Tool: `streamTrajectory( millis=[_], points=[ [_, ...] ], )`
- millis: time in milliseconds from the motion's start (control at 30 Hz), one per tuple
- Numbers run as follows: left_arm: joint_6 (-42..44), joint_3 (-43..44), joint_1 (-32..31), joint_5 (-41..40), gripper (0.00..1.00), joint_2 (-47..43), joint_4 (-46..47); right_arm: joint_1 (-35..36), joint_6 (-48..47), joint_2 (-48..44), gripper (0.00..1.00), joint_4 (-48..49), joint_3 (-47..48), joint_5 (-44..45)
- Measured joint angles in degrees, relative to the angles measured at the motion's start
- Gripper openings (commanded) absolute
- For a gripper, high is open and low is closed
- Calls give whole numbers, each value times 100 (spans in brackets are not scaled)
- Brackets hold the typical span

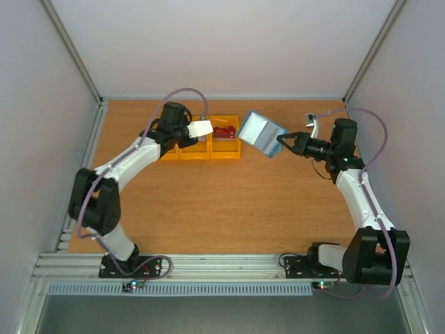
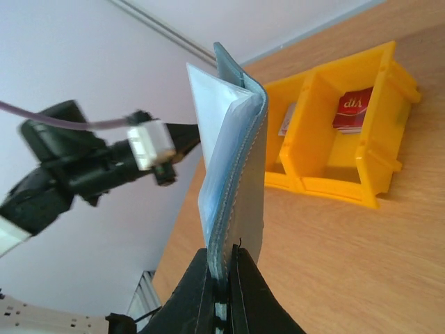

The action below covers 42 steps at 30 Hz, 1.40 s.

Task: Take the credit cards out of the card holder

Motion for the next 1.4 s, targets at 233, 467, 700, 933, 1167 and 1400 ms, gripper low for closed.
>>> streamTrajectory(
  millis=[233,467,700,933,1167,1400],
  points=[
    [1362,223,52,-92,0,1488,938,-74,-109,-94,1,-212,107,-70],
    [1663,553,90,-411,0,1770,1126,-114,-170,-94,1,-264,262,-197],
    [1550,535,94,-883,0,1727,1023,-114,-170,-94,1,-247,269,-334],
    [1491,527,92,-1145,0,1705,946,-114,-168,-94,1,-166,269,-446],
    [1471,879,74,-1196,0,1965,704,-114,-168,-92,1,-136,269,-474],
    [1327,1180,37,-1220,0,2216,382,-114,-166,-74,1,-76,269,-503]
  ],
)
